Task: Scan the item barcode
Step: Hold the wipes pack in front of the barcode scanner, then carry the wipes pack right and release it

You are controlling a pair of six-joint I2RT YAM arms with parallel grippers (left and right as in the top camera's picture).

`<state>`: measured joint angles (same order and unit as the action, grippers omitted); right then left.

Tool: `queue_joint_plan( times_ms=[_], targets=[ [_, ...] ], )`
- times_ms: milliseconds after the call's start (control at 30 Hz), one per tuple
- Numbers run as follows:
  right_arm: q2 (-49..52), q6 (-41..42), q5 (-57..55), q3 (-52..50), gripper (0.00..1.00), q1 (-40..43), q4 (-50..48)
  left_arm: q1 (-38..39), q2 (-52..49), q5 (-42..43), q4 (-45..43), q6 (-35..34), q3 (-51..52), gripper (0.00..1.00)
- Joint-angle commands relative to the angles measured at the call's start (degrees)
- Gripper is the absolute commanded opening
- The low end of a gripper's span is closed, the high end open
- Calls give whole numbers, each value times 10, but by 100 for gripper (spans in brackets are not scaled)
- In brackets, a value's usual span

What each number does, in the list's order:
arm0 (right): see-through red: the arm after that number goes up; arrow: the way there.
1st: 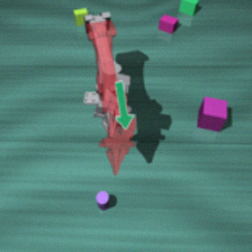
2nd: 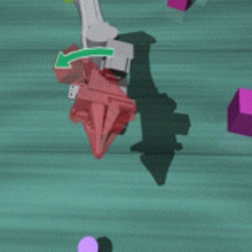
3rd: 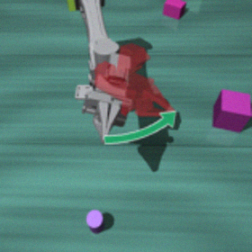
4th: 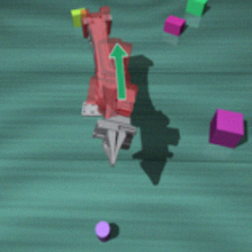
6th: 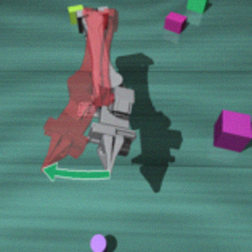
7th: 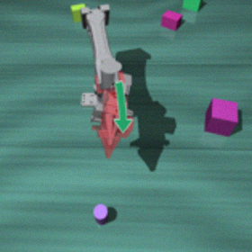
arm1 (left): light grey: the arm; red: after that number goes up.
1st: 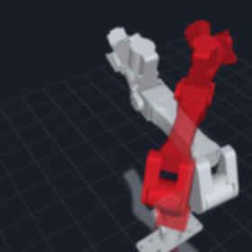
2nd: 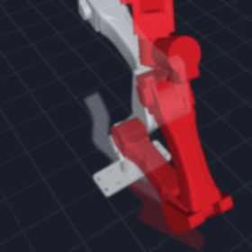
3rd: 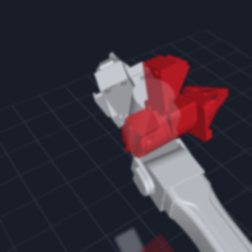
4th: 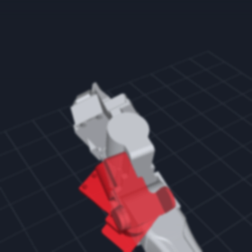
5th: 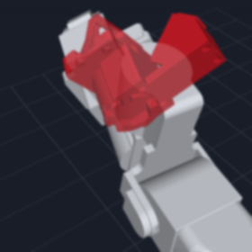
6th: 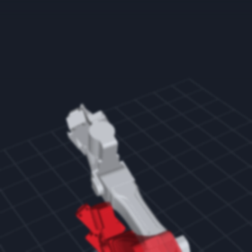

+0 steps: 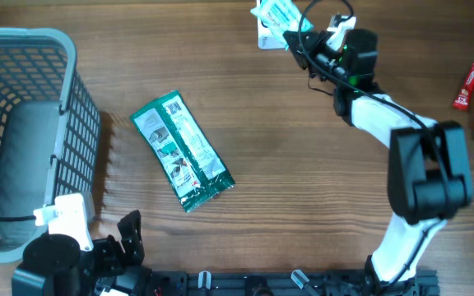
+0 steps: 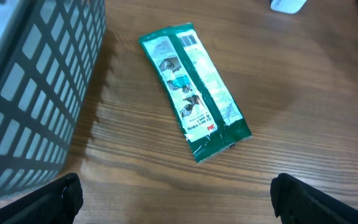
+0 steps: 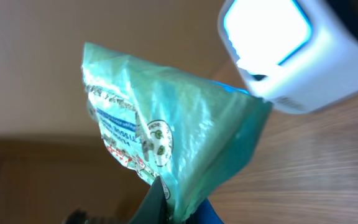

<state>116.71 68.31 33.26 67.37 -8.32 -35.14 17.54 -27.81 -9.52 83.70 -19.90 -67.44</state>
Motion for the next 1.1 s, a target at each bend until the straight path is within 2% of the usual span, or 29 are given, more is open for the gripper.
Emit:
queue_joint_plan(
  times_ms=[0, 100, 200, 267, 367, 467, 567, 667, 700, 767, 800, 867, 967, 1067],
  targets=[
    [108, 28, -22, 115, 5, -11, -15, -2, 1, 1, 0, -5, 0, 100],
    [210, 31, -30, 273, 5, -17, 35, -2, 1, 1, 0, -5, 0, 100],
    [264, 41, -32, 343, 5, -18, 64, -2, 1, 1, 0, -5, 0, 100],
    [264, 28, -28, 344, 4, -19, 67, -2, 1, 1, 0, -5, 0, 100],
    [258, -23, 60, 363, 5, -18, 70, -2, 1, 1, 0, -5, 0, 100],
    [214, -58, 94, 363, 4, -6, 115, -2, 1, 1, 0, -5, 0, 100],
    [133, -136, 119, 363, 5, 32, 268, -2, 1, 1, 0, -5, 0, 100],
    [45, -241, 117, 363, 5, 105, 483, -2, 1, 1, 0, -5, 0, 100],
    [16, -307, 75, 363, 5, 165, 606, -2, 1, 1, 0, -5, 0, 100],
    [14, -310, -48, 360, 5, 229, 710, -2, 1, 1, 0, -5, 0, 100],
    [19, -309, -148, 350, 4, 266, 753, -2, 1, 1, 0, -5, 0, 100],
    [23, -308, -257, 322, 5, 302, 774, -2, 1, 1, 0, -5, 0, 100],
    [24, -301, -393, 233, 5, 339, 751, -2, 1, 1, 0, -5, 0, 100],
    [24, -257, -443, 184, 4, 363, 740, -2, 1, 1, 0, -5, 0, 100]
  ],
)
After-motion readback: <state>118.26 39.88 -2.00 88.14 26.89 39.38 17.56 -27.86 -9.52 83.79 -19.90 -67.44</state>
